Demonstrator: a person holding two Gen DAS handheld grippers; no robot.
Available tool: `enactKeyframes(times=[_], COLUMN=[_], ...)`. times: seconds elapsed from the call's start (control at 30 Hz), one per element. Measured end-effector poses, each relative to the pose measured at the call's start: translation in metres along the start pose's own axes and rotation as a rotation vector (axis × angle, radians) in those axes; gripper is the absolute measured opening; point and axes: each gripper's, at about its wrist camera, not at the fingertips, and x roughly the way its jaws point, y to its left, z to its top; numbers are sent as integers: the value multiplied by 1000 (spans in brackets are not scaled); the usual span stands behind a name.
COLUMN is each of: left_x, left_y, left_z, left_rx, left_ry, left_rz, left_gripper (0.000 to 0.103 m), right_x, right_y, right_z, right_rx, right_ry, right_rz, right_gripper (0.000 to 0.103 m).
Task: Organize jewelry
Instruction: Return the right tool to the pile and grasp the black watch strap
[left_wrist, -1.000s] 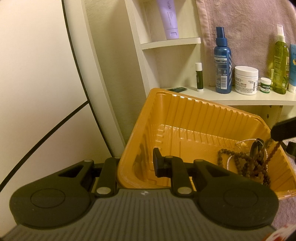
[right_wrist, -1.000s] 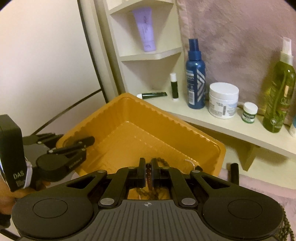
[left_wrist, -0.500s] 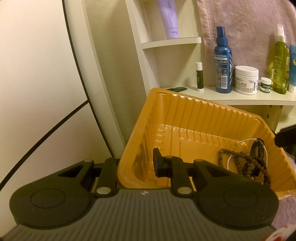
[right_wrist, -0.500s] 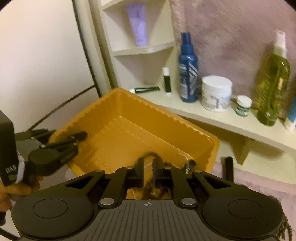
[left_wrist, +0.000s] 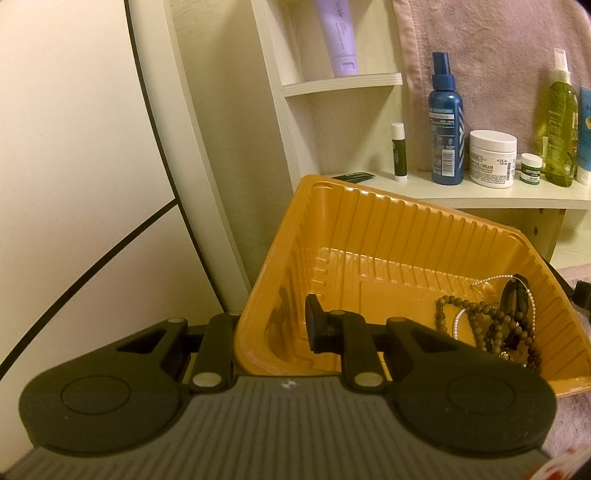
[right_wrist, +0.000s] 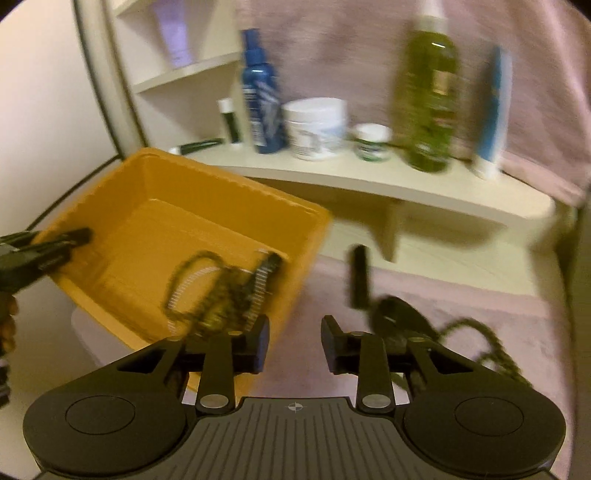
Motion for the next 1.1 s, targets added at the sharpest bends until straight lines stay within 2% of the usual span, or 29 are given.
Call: enactKeyframes(times=[0.13,0.3,0.57,1.1], left_x=[0,0,-1,1], left_y=[0,1,0,3], left_z=[-1,-1,-2,-2], left_rx=[-1,-2,-3,-7], left_ry=[-2,-3,-7,-5], left_rz=[-1,-3,-3,-22], left_gripper=[19,19,19,19], right_x=[-16,-38,-47,-6], right_y=[-33,-71,-102,-84], right_z=[-19,-34,-53,-27], right_rx=[47,108,139,37], right_ry=[-13,-28,-2,-31], right_rz=[-74,-145,-200,-71], right_gripper=[39,52,57,57])
